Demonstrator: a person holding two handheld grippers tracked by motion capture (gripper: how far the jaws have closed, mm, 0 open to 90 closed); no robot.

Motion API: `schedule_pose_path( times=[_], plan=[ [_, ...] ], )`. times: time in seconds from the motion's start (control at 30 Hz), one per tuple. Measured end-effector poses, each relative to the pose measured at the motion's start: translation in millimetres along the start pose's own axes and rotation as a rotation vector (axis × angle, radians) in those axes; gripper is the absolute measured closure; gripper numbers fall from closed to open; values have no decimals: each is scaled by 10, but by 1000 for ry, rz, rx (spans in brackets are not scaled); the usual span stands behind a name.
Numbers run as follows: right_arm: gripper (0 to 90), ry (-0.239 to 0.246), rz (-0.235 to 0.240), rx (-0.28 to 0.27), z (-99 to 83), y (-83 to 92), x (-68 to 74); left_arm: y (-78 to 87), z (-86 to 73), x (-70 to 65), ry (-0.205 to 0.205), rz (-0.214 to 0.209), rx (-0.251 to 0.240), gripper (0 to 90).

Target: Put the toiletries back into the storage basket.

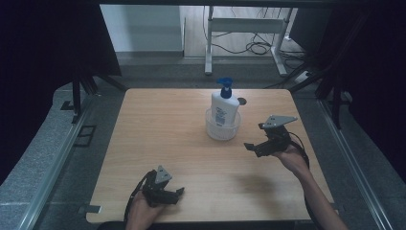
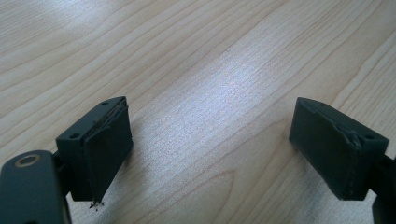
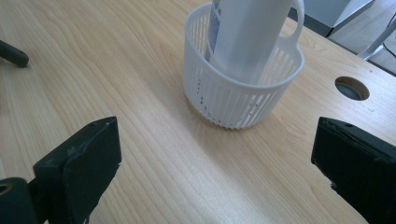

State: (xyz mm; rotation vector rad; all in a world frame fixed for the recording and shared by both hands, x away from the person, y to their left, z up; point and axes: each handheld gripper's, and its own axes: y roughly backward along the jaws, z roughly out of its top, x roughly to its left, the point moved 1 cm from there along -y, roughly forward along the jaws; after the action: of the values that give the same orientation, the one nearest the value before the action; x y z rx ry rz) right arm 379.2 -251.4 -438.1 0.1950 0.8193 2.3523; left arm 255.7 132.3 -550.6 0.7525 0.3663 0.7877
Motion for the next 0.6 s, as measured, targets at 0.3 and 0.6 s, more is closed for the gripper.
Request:
schedule_pose_path(
  times=[0.3,0.6],
  plan=[
    [2,-4,-1,9,-152,67,84,0,0,-1,3,-1,0,125],
    [0,-14,-15,10,-318,171,146,0,0,-2,3,0,0,125]
  ],
)
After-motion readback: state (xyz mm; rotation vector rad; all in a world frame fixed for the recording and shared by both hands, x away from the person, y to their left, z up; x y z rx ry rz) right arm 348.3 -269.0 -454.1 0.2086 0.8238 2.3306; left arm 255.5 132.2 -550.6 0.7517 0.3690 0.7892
